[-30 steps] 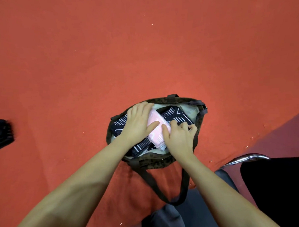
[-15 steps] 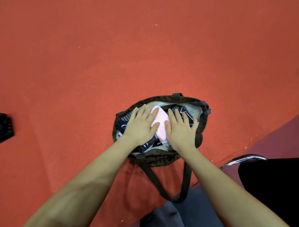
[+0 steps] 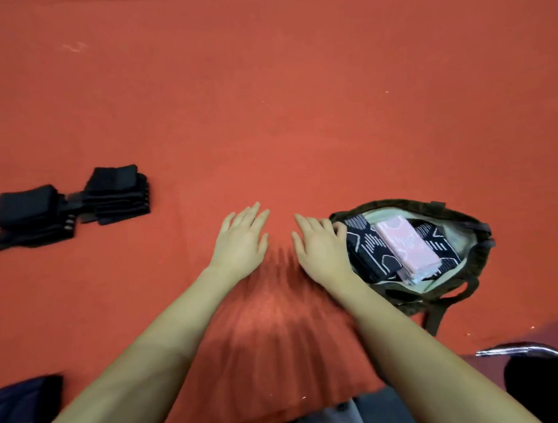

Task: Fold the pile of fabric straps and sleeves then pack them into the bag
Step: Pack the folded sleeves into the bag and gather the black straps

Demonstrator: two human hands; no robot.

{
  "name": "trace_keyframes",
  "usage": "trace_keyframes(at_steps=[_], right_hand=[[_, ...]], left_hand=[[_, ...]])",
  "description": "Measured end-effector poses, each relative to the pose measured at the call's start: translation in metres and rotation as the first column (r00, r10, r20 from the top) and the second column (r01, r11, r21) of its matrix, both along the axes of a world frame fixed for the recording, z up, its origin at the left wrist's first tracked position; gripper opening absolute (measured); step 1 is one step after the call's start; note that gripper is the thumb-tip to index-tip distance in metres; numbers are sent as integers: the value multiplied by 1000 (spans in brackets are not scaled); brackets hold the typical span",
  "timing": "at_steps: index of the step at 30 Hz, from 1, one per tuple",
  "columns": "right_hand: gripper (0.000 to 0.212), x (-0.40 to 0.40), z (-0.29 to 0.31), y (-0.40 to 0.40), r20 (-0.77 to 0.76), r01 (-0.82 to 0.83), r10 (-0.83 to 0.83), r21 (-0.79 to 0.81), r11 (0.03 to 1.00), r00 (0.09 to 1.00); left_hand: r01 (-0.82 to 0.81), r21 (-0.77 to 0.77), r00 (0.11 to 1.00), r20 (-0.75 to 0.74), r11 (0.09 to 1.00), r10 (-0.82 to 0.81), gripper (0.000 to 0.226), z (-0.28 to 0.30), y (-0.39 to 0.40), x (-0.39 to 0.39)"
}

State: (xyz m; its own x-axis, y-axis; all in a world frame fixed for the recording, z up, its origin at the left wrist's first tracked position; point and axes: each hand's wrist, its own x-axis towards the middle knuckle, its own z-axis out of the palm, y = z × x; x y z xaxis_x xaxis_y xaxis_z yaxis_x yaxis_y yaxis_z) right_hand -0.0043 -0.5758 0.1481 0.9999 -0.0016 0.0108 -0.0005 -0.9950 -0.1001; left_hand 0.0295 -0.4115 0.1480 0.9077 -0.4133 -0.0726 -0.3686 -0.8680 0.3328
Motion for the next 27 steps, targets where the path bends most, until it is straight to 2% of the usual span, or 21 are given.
trace_keyframes(at_steps=[3,7,13,15,18,20,24,27], right_hand=[[44,-2,-7,66,-55,-95,98,50,994,994],[53,-10,-19,155,-99,-191,200,101,976,975],[58,-33,-43,277,-141,-420,441,156,894,886],[63,-43,-48,315,-197,-509,537,176,843,821],[47,-59,-61,363,-275,-604,633,191,773,723],[43,-72,-71,390,-299,-634,669,217,742,680],[54,-89,-90,430,-415,-647,672,224,729,614],[63,-96,-101,447,-489,-638,648,217,739,584]], left_hand=[[-90,12,996,-13,996,90,51,-4,71,-13],[-195,23,980,-34,980,196,50,-17,160,-41],[-375,26,925,-50,927,376,43,-41,282,-99],[-449,33,892,-49,893,450,49,-51,319,-124],[-554,97,824,-77,826,562,41,-71,363,-163],[-627,165,760,-88,761,644,36,-85,385,-184],[-725,324,557,-245,608,794,63,-105,415,-211],[-710,329,563,-266,623,782,69,-121,422,-219]])
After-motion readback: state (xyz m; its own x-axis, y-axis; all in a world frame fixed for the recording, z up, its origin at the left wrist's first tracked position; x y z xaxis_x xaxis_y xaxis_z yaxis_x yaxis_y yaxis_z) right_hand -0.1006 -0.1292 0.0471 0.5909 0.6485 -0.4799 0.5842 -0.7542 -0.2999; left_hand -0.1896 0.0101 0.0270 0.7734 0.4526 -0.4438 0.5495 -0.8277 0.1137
